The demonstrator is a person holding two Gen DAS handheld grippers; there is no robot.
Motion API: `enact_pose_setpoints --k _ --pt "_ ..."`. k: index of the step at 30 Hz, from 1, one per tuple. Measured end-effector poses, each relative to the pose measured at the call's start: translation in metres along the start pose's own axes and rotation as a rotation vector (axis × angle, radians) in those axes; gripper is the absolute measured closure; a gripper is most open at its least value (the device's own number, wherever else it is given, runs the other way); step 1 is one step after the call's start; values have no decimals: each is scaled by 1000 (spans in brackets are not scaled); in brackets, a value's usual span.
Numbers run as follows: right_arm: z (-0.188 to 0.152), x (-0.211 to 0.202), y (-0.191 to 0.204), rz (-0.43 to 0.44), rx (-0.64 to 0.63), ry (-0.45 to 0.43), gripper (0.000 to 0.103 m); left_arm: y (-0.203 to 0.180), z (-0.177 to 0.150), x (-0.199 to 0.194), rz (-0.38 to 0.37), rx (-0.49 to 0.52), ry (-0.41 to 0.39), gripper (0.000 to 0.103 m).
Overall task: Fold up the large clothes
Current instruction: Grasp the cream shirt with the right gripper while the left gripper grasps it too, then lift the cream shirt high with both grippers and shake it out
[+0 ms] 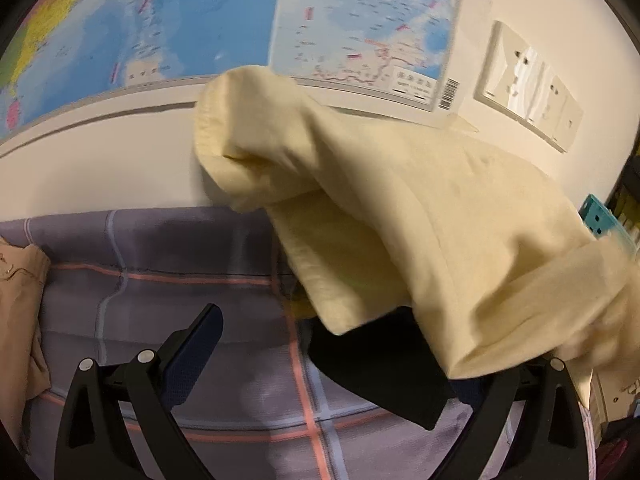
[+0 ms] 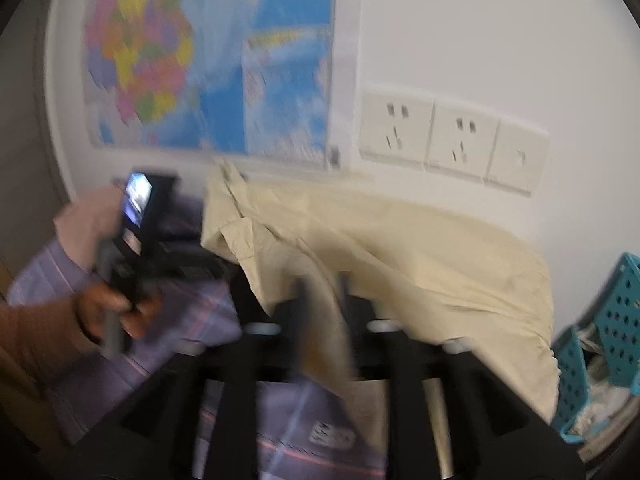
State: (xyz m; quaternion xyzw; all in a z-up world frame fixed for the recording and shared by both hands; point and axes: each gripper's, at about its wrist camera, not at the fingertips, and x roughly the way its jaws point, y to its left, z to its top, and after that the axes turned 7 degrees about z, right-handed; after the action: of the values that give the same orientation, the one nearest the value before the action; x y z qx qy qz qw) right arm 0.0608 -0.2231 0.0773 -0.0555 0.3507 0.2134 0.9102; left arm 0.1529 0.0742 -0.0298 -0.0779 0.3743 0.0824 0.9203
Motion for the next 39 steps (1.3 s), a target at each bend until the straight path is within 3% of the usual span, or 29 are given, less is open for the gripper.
enact_pose_setpoints --k 1,2,5,8,10,11,12,13,15,19,23,25,30,34,37,39 --pt "-1 5 4 -18 -21 -2 30 1 1 2 -3 -4 4 7" --pt "-2 8 11 -30 -45 1 10 2 2 3 -4 -6 7 7" --pt "2 50 38 -34 -186 61 8 1 4 5 3 4 -6 7" --pt "0 96 49 5 -226 141 10 -1 4 4 6 12 -8 7" --pt "-4 124 54 -11 -266 188 23 -5 6 1 4 18 -5 7" --pt "-5 134 55 -43 -282 205 44 -3 6 0 4 20 -5 7" --pt "-7 146 54 -83 -291 242 75 -3 6 0 4 27 -9 7" --pt "-6 149 52 -94 -286 253 83 -4 7 -3 4 34 -12 7" --pt "6 125 42 -39 -209 183 91 -3 7 -7 5 48 -37 7" --pt "49 35 13 -101 -96 -74 94 5 4 -19 -35 65 -105 7" --pt "89 -39 -21 -131 3 -234 94 3 4 -32 -129 68 -173 6" --pt "98 -54 -27 -135 14 -245 95 -5 2 -40 -187 98 -205 6" --pt "110 -72 -36 -128 59 -276 95 -47 -16 -49 -268 290 -264 6" --pt "105 -95 -49 -99 83 -299 95 -68 -27 -35 -181 348 -279 7" --pt "97 -110 -58 -96 98 -317 95 -73 -16 -41 -233 311 -314 10" --pt "95 -121 -64 -97 111 -340 95 -85 -10 -50 -248 351 -383 16"
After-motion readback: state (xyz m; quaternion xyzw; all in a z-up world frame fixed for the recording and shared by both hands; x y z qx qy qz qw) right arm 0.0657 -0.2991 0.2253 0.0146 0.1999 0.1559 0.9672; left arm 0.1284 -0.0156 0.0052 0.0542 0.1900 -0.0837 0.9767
